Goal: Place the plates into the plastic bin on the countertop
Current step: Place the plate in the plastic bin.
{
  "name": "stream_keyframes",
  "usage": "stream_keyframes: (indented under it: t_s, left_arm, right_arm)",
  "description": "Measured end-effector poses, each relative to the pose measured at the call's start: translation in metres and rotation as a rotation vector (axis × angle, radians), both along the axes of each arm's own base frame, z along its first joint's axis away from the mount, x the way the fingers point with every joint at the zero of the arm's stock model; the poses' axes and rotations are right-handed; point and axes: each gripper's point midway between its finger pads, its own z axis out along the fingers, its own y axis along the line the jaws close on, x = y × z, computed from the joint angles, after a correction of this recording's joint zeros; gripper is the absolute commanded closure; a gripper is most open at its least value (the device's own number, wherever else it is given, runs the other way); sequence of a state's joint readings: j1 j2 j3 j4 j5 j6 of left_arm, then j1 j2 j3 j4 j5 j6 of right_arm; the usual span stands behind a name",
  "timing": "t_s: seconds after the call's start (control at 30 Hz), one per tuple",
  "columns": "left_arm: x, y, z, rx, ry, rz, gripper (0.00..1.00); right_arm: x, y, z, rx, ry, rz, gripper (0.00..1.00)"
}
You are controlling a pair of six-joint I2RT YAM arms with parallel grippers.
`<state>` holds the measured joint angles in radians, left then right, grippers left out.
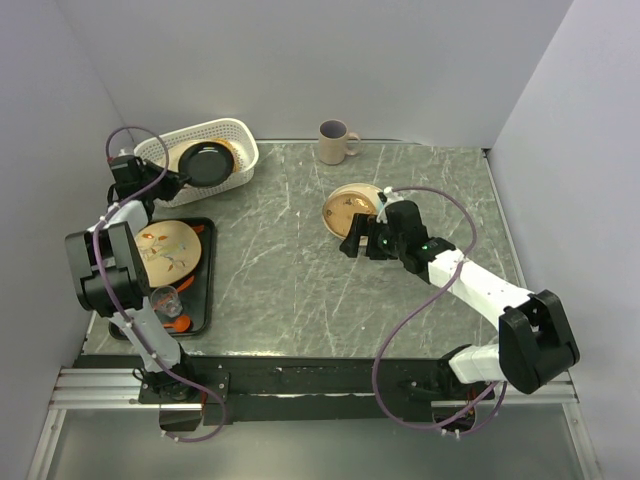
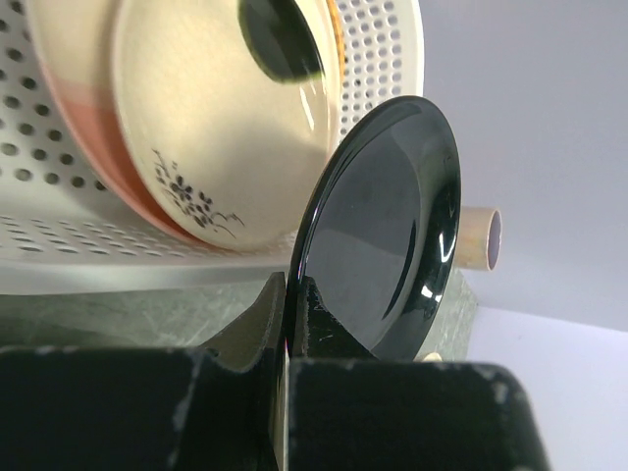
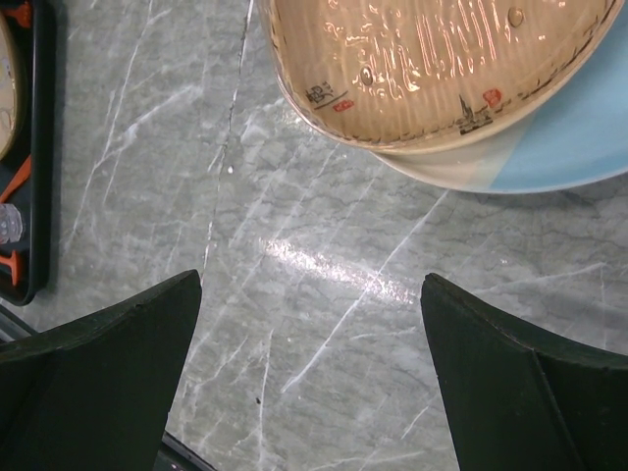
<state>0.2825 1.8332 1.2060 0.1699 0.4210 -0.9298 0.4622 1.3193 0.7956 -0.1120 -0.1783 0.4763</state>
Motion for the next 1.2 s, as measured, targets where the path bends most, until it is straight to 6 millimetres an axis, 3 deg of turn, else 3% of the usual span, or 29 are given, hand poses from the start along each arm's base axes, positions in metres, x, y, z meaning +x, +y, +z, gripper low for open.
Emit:
stream_keyframes:
  t_s: [0.43, 0.9, 1.2]
  left_arm:
    - [0.000, 0.025, -0.003, 0.003, 0.009, 0.068, 0.99]
    - [0.020, 0.047, -0.011, 0.034, 0.022, 0.142, 0.99]
    - [0.032, 0.055, -0.039, 0.031, 0.071, 0.161, 0.99]
  right_arm:
    - [0.006, 0.003, 0.005, 0.001, -0.009, 0.001, 0.00]
    - [0.006, 0.000, 0.003, -0.013, -0.001, -0.010, 0.00]
    - [0.006, -0.001, 0.002, -0.017, 0.002, -0.015, 0.00]
